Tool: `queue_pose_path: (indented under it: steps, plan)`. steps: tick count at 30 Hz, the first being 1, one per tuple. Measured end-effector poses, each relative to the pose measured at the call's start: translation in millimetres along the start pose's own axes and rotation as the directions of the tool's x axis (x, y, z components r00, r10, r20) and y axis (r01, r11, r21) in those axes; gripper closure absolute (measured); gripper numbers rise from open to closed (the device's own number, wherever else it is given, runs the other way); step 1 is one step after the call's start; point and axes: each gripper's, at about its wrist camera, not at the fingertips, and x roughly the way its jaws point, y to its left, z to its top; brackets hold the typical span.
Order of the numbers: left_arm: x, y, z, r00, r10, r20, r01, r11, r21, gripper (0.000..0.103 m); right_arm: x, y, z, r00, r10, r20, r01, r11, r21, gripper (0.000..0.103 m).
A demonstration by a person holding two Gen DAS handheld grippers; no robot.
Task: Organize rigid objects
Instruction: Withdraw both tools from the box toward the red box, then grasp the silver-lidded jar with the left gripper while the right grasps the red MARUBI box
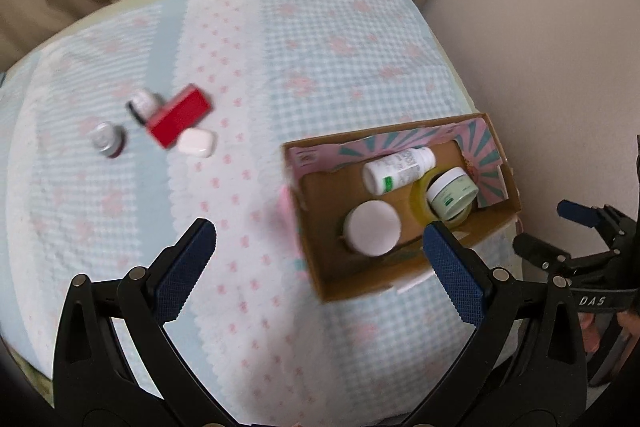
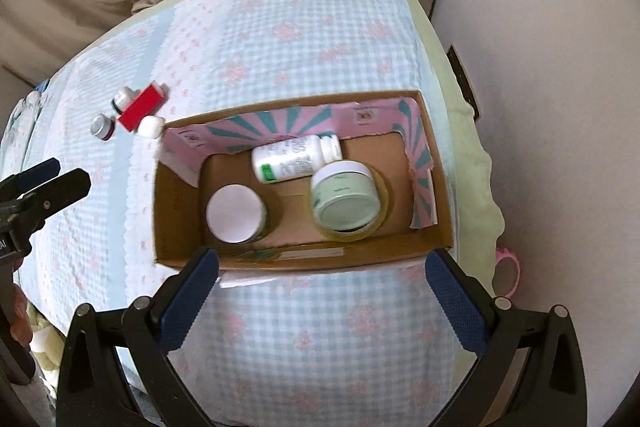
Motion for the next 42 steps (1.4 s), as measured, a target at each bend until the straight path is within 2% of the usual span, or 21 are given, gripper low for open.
queue_pose_path:
  steps: [9,13,18,24,32,37,42]
  plan:
    - [-57.6,66.8,-30.4,0.998,0.046,0.049,-0.043,0.998,-0.053,0.000,-38.0,64.9,-6.0,0.996,0.051,0.068,-0.049,0.998,-0.037,0.000]
    - [-82.1,103.9,-39.1,0.997,0.052,0.062,-0.049,0.997,-0.055,0.000,-53.8,101.9,-6.6,0.994,0.052,0.096,-0.051,0.999,-0.012,0.000]
    - [-108.3,147.9,-42.2,0.993,0.068,0.092,-0.064,0.997,-0.043,0.000,-66.5,143.8,-6.0,0.987,0.109,0.119,-0.113,0.993,0.031,0.000]
    - [-122.6,210.5,-37.0,0.993,0.057,0.106,-0.051,0.997,-0.051,0.000,-66.4,204.0,2.4,0.982,0.140,0.126,-0.149,0.987,0.066,0.000]
    - [-98.4,286.3,-14.2,0.997,0.038,0.069,-0.036,0.999,-0.019,0.000,-38.9,264.8,29.2,0.974,0.190,0.127,-0.206,0.969,0.135,0.000]
    - [-58.6,322.7,6.7,0.998,0.041,0.040,-0.042,0.999,0.015,0.000,-5.7,283.8,54.0,0.965,0.231,0.128,-0.253,0.947,0.199,0.000]
    - [-6.7,340.4,29.7,0.998,0.064,-0.008,-0.064,0.997,0.047,0.000,36.7,289.8,84.9,0.954,0.269,0.135,-0.296,0.917,0.267,0.000]
